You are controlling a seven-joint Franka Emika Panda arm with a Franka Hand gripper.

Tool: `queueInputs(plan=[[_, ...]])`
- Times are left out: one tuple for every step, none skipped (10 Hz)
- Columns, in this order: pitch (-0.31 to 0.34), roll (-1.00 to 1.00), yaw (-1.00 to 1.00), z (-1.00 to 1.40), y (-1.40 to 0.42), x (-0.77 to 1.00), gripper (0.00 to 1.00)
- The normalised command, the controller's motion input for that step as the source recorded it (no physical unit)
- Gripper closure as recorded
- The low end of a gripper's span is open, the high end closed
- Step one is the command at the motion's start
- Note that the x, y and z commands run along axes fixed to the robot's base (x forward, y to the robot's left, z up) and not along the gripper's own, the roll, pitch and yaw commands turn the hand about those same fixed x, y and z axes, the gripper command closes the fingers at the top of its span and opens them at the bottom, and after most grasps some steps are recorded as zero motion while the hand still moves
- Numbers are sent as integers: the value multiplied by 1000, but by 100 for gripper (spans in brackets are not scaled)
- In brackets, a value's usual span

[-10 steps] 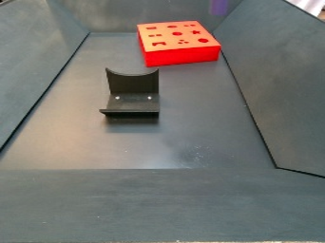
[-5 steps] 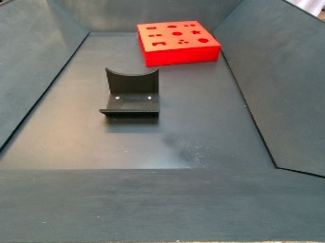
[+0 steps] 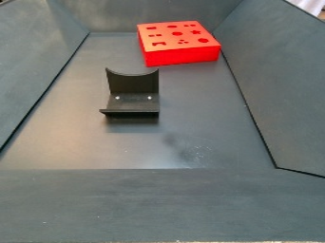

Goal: Pick up the round object. Move up. Move to above the board. Insert the round object.
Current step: Insert the round object.

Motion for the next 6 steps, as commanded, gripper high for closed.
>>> queueInputs(plan=[[0,0,0,-529,-240,0,100],[33,0,-91,-1000,-254,23,100],[73,0,-111,-1000,-351,240,100],[99,0,-71,-957,-377,174,100],[60,0,-86,-1000,-409,37,100],[0,-13,-183,-1000,-317,37,100]])
